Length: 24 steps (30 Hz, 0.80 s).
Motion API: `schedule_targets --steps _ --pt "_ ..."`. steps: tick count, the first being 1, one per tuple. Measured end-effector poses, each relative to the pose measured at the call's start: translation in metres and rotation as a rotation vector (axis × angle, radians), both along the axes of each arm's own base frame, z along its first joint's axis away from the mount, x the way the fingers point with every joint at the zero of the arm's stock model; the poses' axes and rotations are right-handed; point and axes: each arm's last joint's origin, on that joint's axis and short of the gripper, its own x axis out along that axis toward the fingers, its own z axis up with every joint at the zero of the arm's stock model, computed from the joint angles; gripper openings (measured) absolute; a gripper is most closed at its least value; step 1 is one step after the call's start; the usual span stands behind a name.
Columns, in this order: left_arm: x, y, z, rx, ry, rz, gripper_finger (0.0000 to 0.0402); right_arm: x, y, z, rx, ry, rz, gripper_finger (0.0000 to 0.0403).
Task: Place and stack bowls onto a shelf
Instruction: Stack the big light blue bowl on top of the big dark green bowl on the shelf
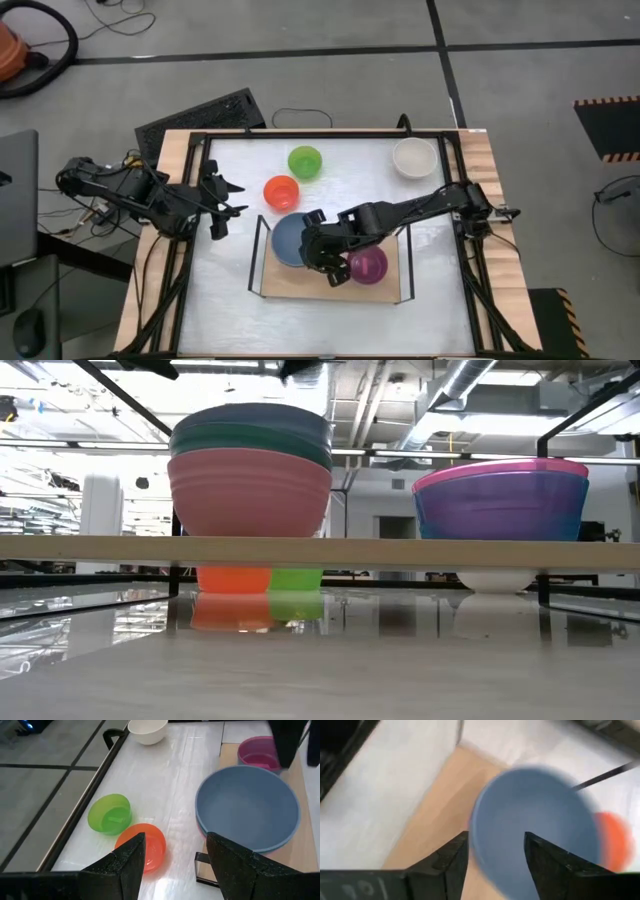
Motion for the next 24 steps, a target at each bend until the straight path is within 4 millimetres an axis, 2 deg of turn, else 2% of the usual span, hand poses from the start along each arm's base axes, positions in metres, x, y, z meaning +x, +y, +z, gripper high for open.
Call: schedule_targets --steps 3,5,10,11,18,24 --pt "0.000 0.000 0.000 0.000 -0.001 0.001 0.0197 -0.005 -0.001 0.011 -0.135 -0.051 -0.113 0.0186" --pt "0.000 0.000 0.000 -0.001 -0.001 0.000 0.0197 -0.008 -0.007 0.011 -0.213 -0.049 -0.202 0.0152" --pt "0.000 0.000 0.000 -0.001 -0.001 0.001 0.0197 -0.008 -0.024 0.007 -0.191 -0.005 -0.306 0.0032" --pt "0.000 0.000 0.000 -0.001 -0.001 0.001 0.0197 -0.008 -0.024 0.003 -0.185 0.002 -0.309 0.0020" --pt "0.000 0.000 0.000 -0.001 -0.001 0.001 0.0197 -0.009 -0.015 -0.038 -0.192 0.071 -0.319 0.0036" --pt "0.000 0.000 0.000 -0.001 -0.001 0.002 0.0197 -0.010 -0.013 -0.047 -0.201 0.088 -0.311 0.0018"
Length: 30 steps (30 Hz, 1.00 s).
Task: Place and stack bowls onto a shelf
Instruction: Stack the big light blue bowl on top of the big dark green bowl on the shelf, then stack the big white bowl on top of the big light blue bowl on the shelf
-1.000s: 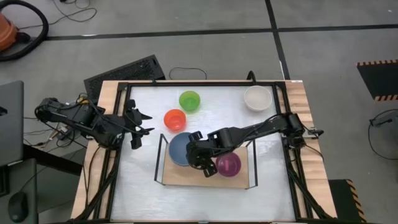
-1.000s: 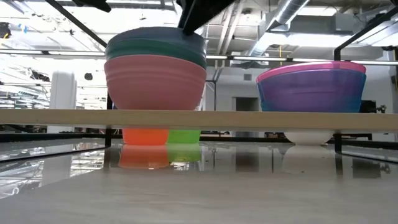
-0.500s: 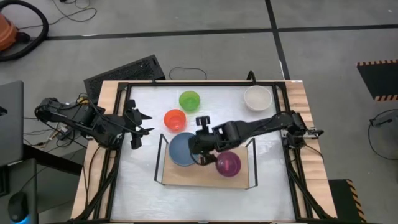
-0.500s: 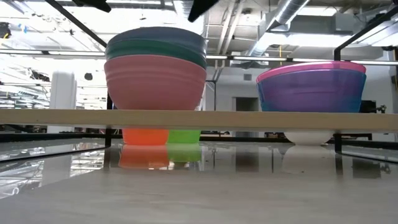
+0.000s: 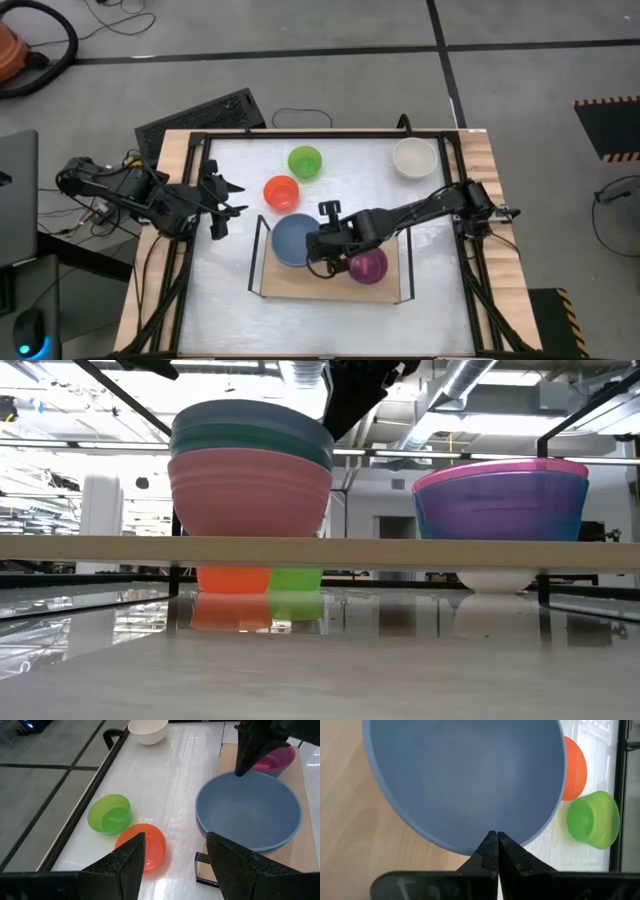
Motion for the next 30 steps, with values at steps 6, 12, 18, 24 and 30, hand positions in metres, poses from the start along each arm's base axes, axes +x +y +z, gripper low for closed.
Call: schedule_targets --steps 6,12,18,24,30 --pt "0.000 0.000 0.000 0.005 -0.002 0.007 0.0197 -0.002 -0.004 0.006 -0.046 -0.026 -0.028 0.0046" --pt "0.000 0.000 0.000 0.006 -0.003 0.009 0.0197 -0.042 -0.021 0.054 -0.170 -0.071 -0.148 0.0054" --pt "0.000 0.000 0.000 0.008 -0.003 0.010 0.0197 -0.112 -0.085 0.106 -0.167 -0.068 -0.501 0.0056" --pt "0.000 0.000 0.000 0.008 -0.003 0.011 0.0197 -0.163 -0.146 0.126 -0.173 -0.050 -0.727 0.0057" --pt "0.000 0.000 0.000 0.010 -0.003 0.011 0.0197 -0.212 -0.203 0.109 -0.062 -0.128 -0.886 0.0057"
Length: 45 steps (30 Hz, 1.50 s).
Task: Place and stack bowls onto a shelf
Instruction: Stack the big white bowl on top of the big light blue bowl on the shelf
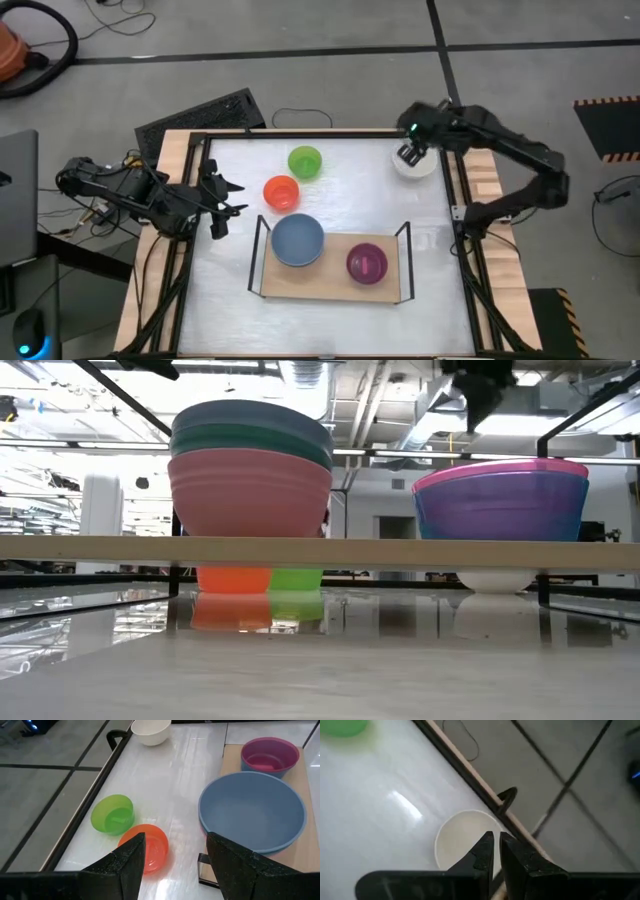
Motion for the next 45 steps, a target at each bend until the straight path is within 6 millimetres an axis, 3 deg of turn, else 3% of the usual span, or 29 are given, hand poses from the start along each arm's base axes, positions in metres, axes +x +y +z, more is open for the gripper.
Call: schedule_targets --steps 3,8,18,21,31,36,39,42,45 --pt "0.000 0.000 0.000 0.000 0.000 0.000 0.0197 -0.013 -0.021 -0.020 0.037 -0.084 -0.019 0.0059" --pt "0.000 0.000 0.000 0.001 0.001 0.000 0.0197 -0.017 -0.044 -0.062 0.100 -0.128 0.003 0.0090" --pt "0.000 0.000 0.000 0.001 0.001 -0.001 0.0197 -0.017 -0.068 -0.151 0.322 0.028 -0.023 0.0237" --pt "0.000 0.000 0.000 0.001 0.001 -0.001 0.0197 -0.012 -0.071 -0.162 0.372 0.017 0.004 0.0254" --pt "0.000 0.000 0.000 0.001 0.001 -0.001 0.0197 0.010 -0.078 -0.193 0.426 0.052 0.041 0.0254" --pt "0.000 0.000 0.000 0.001 0.001 -0.001 0.0197 0.014 -0.083 -0.209 0.451 0.104 0.027 0.0216" --pt "0.000 0.000 0.000 0.002 0.001 -0.001 0.0197 0.015 -0.082 -0.211 0.442 0.119 0.021 0.0143" --pt "0.000 0.000 0.000 0.002 0.002 -0.001 0.0197 0.014 -0.080 -0.208 0.414 0.138 -0.014 0.0042" --pt "0.000 0.000 0.000 0.002 0.002 -0.002 0.0197 0.012 -0.076 -0.198 0.381 0.128 -0.007 0.0023"
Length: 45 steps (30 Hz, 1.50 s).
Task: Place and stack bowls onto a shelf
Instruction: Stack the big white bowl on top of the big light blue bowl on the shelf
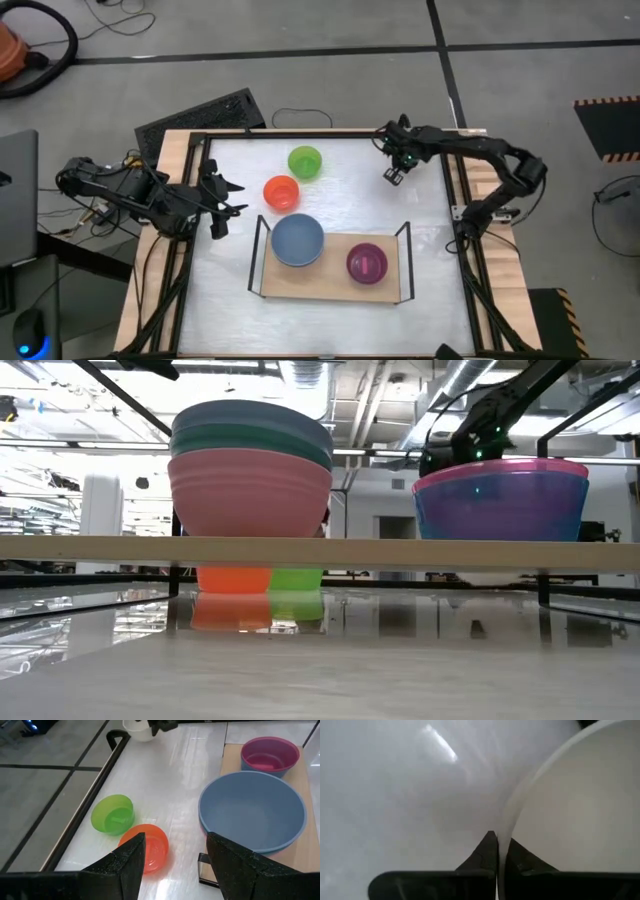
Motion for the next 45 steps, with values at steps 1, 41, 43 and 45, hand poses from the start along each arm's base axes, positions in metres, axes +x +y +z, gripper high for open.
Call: schedule_targets --steps 1,41,43,45 --pt "0.000 0.000 0.000 0.000 0.000 0.000 0.0197 0.000 0.002 0.005 -0.009 -0.013 0.003 0.0023" --pt "0.000 0.000 -0.001 -0.003 0.008 0.000 0.0197 0.201 0.289 0.134 -0.071 -0.349 1.301 0.0023" --pt "0.000 0.000 -0.001 -0.002 0.008 0.000 0.0197 0.205 0.292 0.129 -0.032 -0.345 1.319 0.0023" --pt "0.000 0.000 -0.001 -0.003 0.008 0.000 0.0197 0.207 0.293 0.131 0.000 -0.376 1.336 0.0023"
